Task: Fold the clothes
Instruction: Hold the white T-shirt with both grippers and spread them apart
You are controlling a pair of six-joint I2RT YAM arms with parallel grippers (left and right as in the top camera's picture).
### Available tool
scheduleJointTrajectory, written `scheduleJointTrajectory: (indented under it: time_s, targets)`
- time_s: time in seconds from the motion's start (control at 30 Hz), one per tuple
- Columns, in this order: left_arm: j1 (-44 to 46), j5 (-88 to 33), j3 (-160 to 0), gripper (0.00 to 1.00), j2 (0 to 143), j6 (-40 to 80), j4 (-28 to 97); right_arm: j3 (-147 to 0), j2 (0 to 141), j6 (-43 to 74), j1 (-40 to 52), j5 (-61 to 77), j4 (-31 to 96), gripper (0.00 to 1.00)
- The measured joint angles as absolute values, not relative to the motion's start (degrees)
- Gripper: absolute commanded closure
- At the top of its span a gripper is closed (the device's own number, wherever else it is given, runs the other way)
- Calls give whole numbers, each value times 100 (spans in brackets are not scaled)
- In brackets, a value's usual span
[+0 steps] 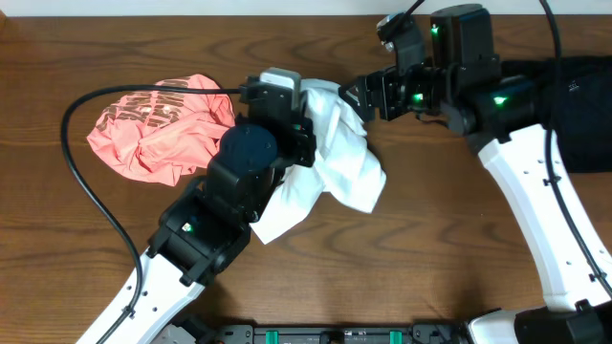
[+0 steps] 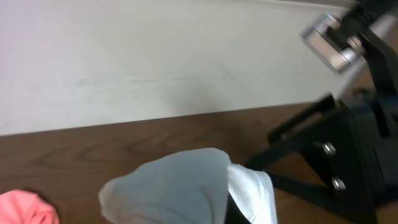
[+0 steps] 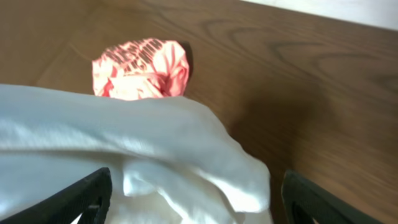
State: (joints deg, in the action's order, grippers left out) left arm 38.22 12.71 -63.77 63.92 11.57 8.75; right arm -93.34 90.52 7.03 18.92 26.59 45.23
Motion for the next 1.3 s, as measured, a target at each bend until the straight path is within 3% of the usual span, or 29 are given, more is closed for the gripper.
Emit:
scheduleJointTrajectory:
  time_s: [0.57,1.03,1.3]
  targets:
    - [3374,1671,-6377,94,7118,1964,336,-8989,8958,722,1675,3653,4272,22]
    - [3374,1673,-6377,94,7118,2255,200,-8722,8958,19,2733,3203,3760,23]
    - [3374,1686,-6377,94,7118,2259,193,-8678,8956,-56,3017,2740,3518,33]
